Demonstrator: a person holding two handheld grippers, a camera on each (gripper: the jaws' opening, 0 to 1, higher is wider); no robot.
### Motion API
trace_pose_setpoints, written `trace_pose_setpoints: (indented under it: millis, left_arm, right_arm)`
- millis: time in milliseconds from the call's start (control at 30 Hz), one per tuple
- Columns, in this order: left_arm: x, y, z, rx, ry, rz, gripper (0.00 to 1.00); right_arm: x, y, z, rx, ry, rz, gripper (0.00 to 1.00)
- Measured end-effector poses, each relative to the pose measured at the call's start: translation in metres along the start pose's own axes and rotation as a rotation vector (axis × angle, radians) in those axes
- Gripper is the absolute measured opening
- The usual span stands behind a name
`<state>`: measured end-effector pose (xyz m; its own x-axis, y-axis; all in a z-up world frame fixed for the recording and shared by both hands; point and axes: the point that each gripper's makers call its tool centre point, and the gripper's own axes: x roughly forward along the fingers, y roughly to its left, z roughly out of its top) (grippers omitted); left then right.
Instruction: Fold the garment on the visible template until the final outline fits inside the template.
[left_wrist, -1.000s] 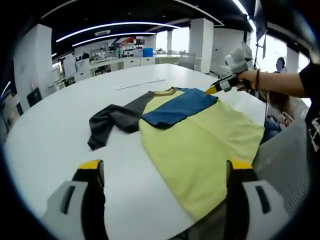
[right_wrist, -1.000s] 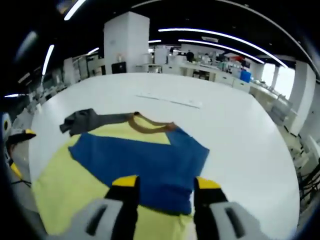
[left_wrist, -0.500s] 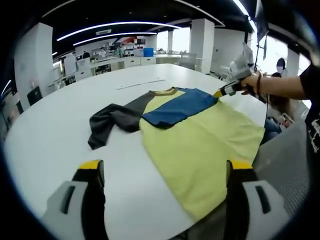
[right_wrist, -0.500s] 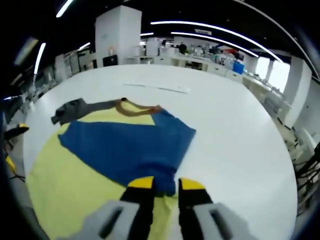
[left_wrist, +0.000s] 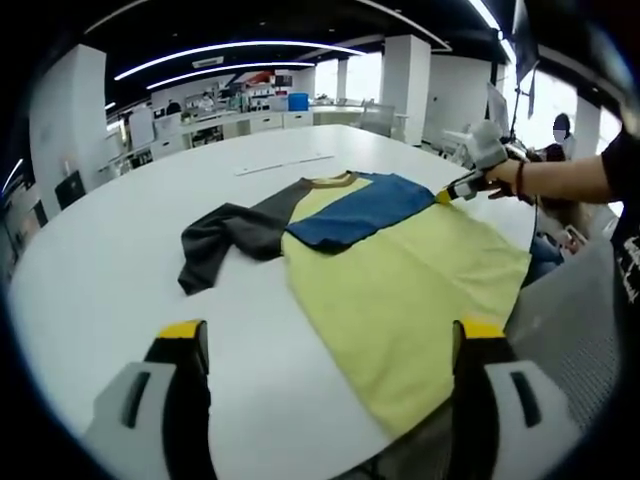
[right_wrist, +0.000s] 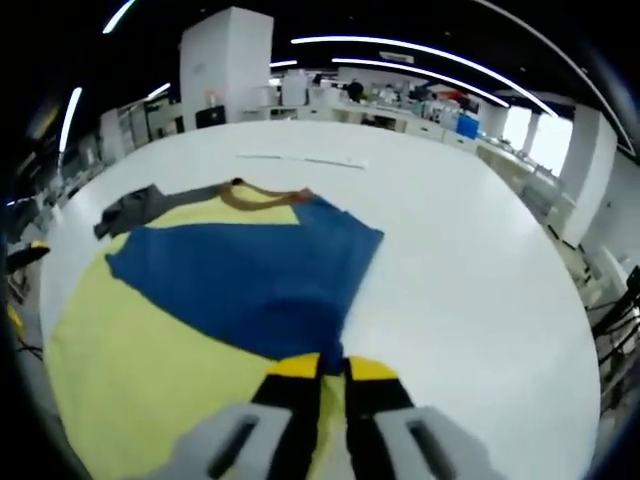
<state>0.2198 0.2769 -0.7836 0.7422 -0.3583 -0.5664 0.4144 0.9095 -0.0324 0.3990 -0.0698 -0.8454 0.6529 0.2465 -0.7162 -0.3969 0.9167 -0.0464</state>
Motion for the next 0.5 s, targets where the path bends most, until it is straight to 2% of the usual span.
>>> trace_pose_setpoints:
  millis: [67, 167, 333, 500]
  left_arm:
    - [-0.0006, 0.0006, 0.0007, 0.003, 0.0, 0.002, 0.99]
    - [-0.0025, 0.0009, 0.0016, 0.002, -0.003, 0.006, 0.99]
    - [-0.0027, 0.0039, -0.0014, 0.0, 0.006, 0.013, 0.99]
    - [-0.0033, 0.0053, 0.0005, -0.002, 0.003, 0.021, 0.99]
  right_arm:
    - [-0.0019, 0.0017, -0.0006, 0.002, -0.001, 0.008, 0.07]
    - [-0.0065, 0.0014, -0.0024, 0.026, -0.007, 0.018, 0.2]
    - [-0.0096, -0.002, 0.0015, 0.026, -0.042, 0.015, 0.2]
    - [-0.0034, -0.0042, -0.0056, 0.043, -0.01, 0.03, 0.19]
